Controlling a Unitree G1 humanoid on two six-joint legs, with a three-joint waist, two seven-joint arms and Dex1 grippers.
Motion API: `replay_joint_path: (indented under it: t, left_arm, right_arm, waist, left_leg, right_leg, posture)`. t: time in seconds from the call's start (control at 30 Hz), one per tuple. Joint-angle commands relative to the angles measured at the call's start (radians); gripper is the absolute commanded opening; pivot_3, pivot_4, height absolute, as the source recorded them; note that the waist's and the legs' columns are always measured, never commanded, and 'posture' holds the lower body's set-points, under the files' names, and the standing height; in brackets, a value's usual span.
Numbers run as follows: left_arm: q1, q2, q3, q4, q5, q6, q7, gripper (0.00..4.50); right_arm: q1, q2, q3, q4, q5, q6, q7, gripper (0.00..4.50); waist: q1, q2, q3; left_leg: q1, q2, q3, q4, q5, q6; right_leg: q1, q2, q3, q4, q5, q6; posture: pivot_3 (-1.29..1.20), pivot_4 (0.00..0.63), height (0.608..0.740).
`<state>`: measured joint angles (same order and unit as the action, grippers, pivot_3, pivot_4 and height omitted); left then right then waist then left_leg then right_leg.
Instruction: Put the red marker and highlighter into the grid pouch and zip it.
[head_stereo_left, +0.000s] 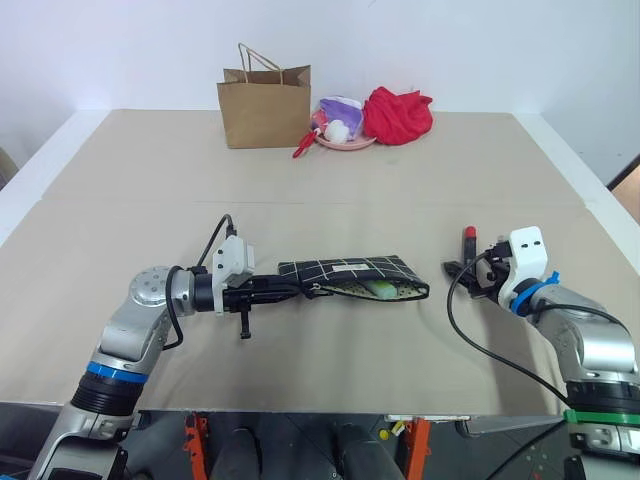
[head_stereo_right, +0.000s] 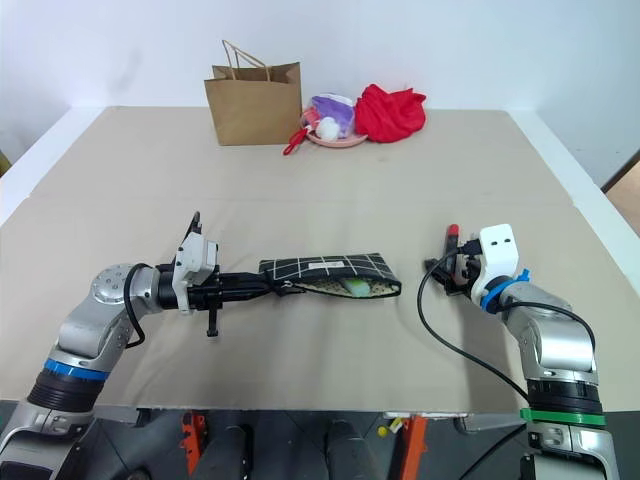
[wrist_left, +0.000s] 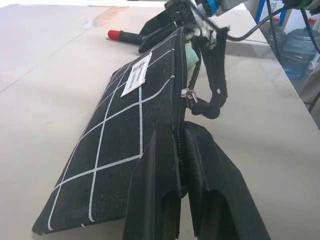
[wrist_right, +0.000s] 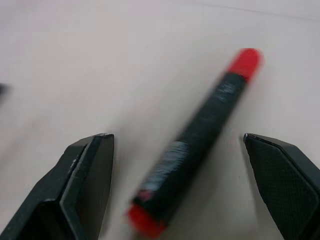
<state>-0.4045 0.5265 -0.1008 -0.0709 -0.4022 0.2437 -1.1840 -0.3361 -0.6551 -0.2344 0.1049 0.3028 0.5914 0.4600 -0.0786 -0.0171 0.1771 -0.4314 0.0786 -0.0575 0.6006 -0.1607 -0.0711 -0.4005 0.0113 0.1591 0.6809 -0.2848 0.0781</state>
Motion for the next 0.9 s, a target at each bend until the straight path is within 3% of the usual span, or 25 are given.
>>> replay_joint_path:
  t: [0.03,0.17,0.43,0.53,0.73,0.77,0.9]
  left_arm:
    - [-0.007,0.006,0.015,-0.038,-0.020,-0.001,0.005,0.00]
    - [-0.009,0.011,0.022,-0.034,-0.018,-0.003,0.009,0.00]
    - [-0.009,0.012,0.021,-0.034,-0.018,-0.003,0.009,0.00]
    - [-0.016,0.007,0.019,-0.028,-0.016,-0.007,0.010,0.00]
    - [-0.017,0.004,0.016,-0.029,-0.016,-0.007,0.012,0.00]
    - [-0.017,0.004,0.016,-0.029,-0.016,-0.007,0.012,0.00]
    - [-0.015,0.003,0.013,-0.030,-0.016,-0.008,0.011,0.00]
  right_arm:
    - [-0.020,-0.006,-0.029,-0.014,-0.014,-0.024,-0.021,4.47]
    - [0.001,0.064,-0.037,-0.003,-0.019,0.011,-0.099,4.47]
    - [0.002,0.068,-0.039,-0.008,-0.021,0.014,-0.107,4.47]
    - [0.069,0.173,-0.070,-0.056,-0.018,0.175,-0.258,3.60]
    - [0.080,0.210,-0.102,-0.102,-0.012,0.254,-0.304,0.87]
    - [0.080,0.211,-0.105,-0.105,-0.009,0.258,-0.305,0.62]
    - [0.082,0.223,-0.116,-0.112,-0.006,0.262,-0.310,0.63]
  waist:
    - [0.000,0.000,0.000]
    - [0.000,0.000,0.000]
    - [-0.001,0.000,0.000]
    - [-0.001,-0.002,-0.002]
    - [0.007,-0.009,-0.007]
    - [0.007,-0.009,-0.007]
    - [0.007,-0.009,-0.007]
  left_leg:
    - [0.000,0.000,0.000,0.000,0.000,0.000]
    - [0.001,0.000,0.000,0.000,0.000,0.000]
    - [0.001,0.000,0.000,0.000,0.000,0.000]
    - [0.001,0.000,-0.001,0.000,0.000,0.000]
    - [0.003,0.000,-0.002,0.001,0.000,0.000]
    - [0.004,0.000,-0.002,0.001,0.000,0.000]
    - [0.007,0.000,-0.002,0.000,0.000,0.000]
  right_leg:
    - [0.000,0.000,0.000,0.000,0.000,0.000]
    - [0.000,0.000,0.000,0.000,0.000,0.000]
    - [0.001,0.000,0.000,0.000,0.001,0.000]
    - [0.001,0.001,0.000,0.000,0.001,-0.001]
    - [0.005,0.000,-0.001,0.000,0.000,-0.001]
    - [0.007,0.000,-0.001,-0.001,0.000,-0.001]
    - [0.010,0.000,-0.001,-0.001,-0.003,-0.005]
  posture:
    - [0.00,0.150,0.740]
    - [0.00,0.150,0.740]
    - [0.00,0.150,0.740]
    - [0.00,0.150,0.740]
    - [0.00,0.150,0.740]
    - [0.00,0.150,0.740]
    - [0.00,0.150,0.740]
